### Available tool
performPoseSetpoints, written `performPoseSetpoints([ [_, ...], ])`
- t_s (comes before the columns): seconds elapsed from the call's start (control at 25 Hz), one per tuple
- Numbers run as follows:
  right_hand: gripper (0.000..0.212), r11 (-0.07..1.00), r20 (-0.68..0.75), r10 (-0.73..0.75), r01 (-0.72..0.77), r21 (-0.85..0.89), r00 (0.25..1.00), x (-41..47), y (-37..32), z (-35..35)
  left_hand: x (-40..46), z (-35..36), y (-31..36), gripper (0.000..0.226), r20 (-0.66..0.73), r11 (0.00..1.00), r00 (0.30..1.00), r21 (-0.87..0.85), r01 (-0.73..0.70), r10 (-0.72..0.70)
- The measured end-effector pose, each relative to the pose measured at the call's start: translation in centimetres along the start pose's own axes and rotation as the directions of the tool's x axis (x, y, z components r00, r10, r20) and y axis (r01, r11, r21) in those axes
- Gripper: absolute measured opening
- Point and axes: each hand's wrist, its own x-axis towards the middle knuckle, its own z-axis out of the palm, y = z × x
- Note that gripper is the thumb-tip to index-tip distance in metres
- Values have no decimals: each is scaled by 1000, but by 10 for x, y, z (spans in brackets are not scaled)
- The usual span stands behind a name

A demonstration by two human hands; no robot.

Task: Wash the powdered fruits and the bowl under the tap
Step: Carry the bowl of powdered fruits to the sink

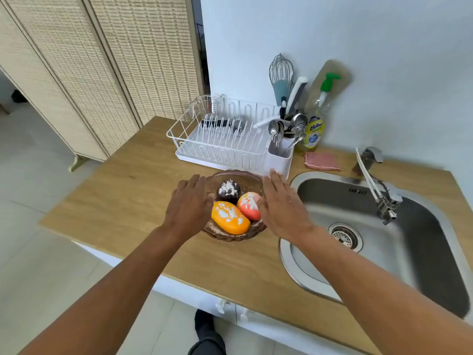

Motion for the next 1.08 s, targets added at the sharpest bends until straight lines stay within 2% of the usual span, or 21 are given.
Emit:
performPoseSetpoints([
  [0.12,52,985,2,106,-105,134,994,7,4,14,5,13,-19,46,-3,983,985,-64,171,-172],
  [0.24,40,928,78,261,-272,255,962,17,10,29,8,21,-30,41,138,911,922,-157,381,-362],
  [0.36,34,835,152,392,-420,355,907,26,21,41,11,31,-40,28,204,862,898,-262,433,-389],
  [0.48,23,724,192,475,-505,471,859,27,30,49,5,34,-36,22,243,794,870,-358,491,-428],
  [0.76,15,457,186,606,-530,715,773,-8,66,45,-2,34,10,22,206,745,867,-446,496,-455],
  [0.92,11,360,177,653,-507,783,737,-55,106,30,-10,42,61,20,225,746,896,-497,444,-383],
  [1.08,8,295,167,725,-520,802,669,-102,145,19,-12,58,111,18,290,753,907,-510,416,-304],
])
